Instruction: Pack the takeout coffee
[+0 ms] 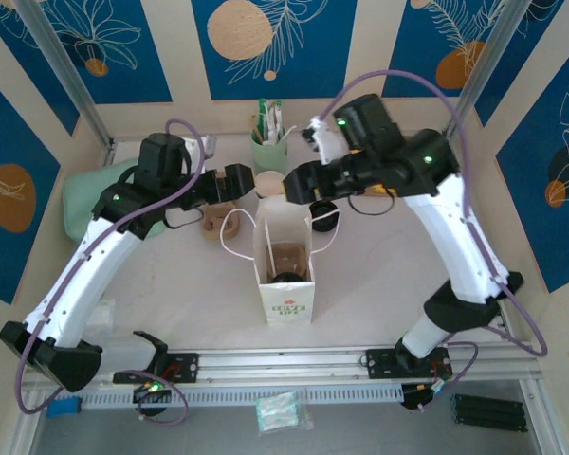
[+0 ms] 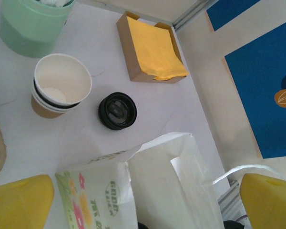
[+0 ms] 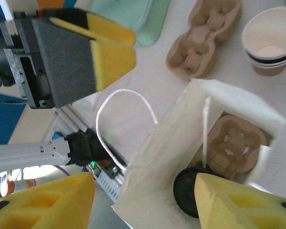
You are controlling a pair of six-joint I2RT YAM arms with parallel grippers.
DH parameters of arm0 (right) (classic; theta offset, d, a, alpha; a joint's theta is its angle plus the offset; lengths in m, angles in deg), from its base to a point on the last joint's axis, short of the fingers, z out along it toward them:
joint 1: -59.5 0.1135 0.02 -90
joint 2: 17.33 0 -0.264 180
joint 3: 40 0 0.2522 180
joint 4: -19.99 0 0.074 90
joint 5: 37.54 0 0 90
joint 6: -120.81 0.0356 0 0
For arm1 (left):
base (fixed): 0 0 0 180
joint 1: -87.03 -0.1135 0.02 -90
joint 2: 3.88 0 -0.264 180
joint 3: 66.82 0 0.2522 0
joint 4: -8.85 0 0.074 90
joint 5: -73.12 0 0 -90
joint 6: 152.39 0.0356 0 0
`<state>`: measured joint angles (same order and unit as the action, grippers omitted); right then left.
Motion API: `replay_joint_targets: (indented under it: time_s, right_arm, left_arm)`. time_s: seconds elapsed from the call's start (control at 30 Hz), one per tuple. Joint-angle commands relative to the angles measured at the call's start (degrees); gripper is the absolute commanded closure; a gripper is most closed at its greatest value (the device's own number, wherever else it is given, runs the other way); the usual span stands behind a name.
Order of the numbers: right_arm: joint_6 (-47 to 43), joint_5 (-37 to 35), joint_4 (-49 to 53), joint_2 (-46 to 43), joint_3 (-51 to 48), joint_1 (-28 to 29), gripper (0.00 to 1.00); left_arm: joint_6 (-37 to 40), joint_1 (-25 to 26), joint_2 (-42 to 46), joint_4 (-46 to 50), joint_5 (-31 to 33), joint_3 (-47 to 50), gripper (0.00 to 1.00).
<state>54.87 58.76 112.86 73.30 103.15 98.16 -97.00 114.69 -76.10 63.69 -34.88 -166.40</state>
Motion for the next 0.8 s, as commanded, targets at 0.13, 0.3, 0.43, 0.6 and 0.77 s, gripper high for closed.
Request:
replay_joint_targets:
  time_s: [0.13, 0.3, 0.43, 0.6, 0.77]
  right_arm:
    - [6.56, 11.19, -15.65, -12.68, -19.89, -15.97, 0.38]
    - [9.99, 13.47, -24.33, -18.29, -34.37, -26.24, 0.38]
    - [12.28, 12.47, -29.12, -19.44, -42.95, -31.71, 0.38]
    - [16.52, 14.09, -36.55, -17.98, -52.51, -39.37, 0.38]
    - [22.30, 19.59, -44.71, -12.84, -59.57, -46.12, 0.39]
  left_arm:
    - [3.67, 3.38, -5.06, 1.71, 3.73, -8.92, 0.00]
    - [5.23, 5.19, -10.09, 3.86, 4.82, -15.71, 0.00]
    - [6.63, 6.49, -14.83, 5.73, 5.35, -21.76, 0.00]
    - [8.20, 8.35, -22.41, 8.30, 5.61, -30.96, 0.00]
    - [9.64, 9.78, -30.03, 10.84, 5.44, -40.26, 0.00]
